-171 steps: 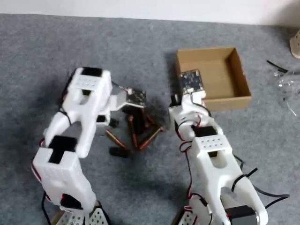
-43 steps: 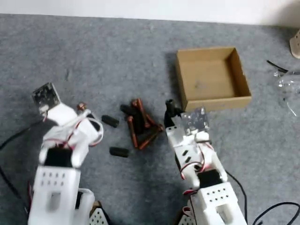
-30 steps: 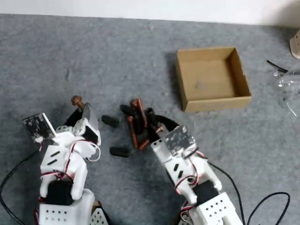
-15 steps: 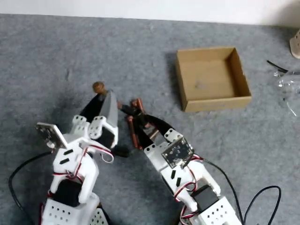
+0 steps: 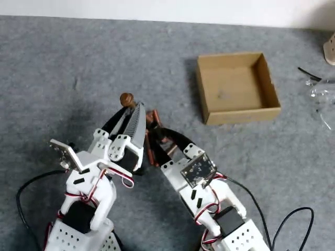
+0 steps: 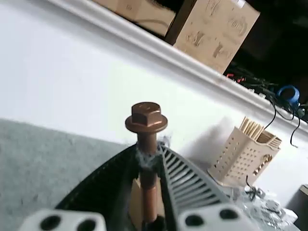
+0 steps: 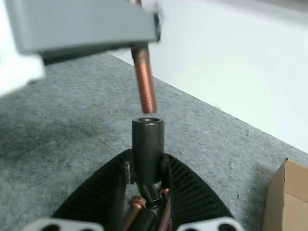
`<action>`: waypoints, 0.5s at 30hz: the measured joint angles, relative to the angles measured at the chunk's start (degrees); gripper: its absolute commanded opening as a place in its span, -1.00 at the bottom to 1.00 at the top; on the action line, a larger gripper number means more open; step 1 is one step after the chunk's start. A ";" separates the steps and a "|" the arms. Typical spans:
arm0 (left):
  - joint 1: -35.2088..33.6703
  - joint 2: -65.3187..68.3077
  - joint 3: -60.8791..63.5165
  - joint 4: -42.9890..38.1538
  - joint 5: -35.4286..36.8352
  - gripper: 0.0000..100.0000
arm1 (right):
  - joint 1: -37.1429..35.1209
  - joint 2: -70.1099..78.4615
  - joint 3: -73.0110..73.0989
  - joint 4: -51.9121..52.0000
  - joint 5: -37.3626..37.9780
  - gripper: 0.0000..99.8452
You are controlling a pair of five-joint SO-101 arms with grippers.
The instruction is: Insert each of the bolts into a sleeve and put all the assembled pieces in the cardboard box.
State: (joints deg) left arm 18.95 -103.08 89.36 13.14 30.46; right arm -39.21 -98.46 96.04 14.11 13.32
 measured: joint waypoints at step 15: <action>5.63 -0.09 4.84 4.04 -0.09 -0.99 | 0.09 -0.26 0.00 0.00 0.18 -0.99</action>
State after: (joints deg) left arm 24.57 -103.16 94.20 17.19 30.37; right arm -39.12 -98.73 96.04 14.11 13.49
